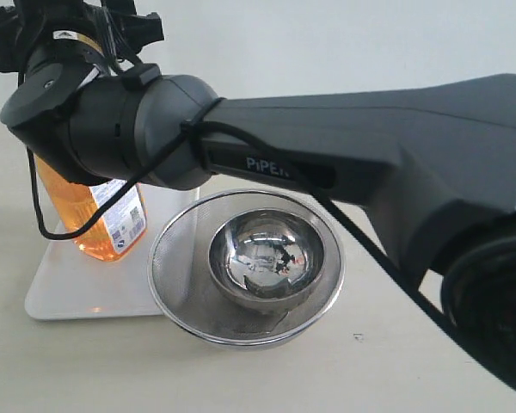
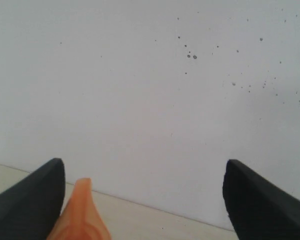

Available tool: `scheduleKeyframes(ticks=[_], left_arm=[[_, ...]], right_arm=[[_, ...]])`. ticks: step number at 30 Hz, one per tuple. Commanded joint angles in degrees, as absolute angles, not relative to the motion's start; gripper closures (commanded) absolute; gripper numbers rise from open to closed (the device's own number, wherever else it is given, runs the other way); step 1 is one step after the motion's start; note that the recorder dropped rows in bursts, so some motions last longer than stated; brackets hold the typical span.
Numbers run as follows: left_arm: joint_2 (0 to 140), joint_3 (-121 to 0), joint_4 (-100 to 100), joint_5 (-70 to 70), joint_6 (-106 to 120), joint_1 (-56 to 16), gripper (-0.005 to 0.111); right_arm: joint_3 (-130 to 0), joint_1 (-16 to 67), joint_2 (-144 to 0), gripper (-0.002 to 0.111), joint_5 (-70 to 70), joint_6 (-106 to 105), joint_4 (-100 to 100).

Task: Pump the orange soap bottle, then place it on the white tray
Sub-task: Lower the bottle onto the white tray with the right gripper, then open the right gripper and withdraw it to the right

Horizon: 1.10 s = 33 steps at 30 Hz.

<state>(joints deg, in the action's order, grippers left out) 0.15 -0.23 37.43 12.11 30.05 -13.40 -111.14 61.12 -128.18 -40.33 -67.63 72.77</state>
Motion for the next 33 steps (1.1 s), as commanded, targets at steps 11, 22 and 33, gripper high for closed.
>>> scheduleKeyframes(ticks=[11,22,33], left_arm=[[0.0,0.0,37.4,12.0,29.6,-13.3,0.102],[0.0,0.0,37.4,12.0,29.6,-13.3,0.102],[0.0,0.0,37.4,12.0,29.6,-13.3,0.102]], right_arm=[[-111.4,61.2,-125.0,0.031,-38.6,-77.3,84.4],[-111.4,61.2,-119.8,0.031,-35.5,-86.0,92.0],[-104.2,64.2,-113.2,0.108,-52.7,-104.6,99.9]])
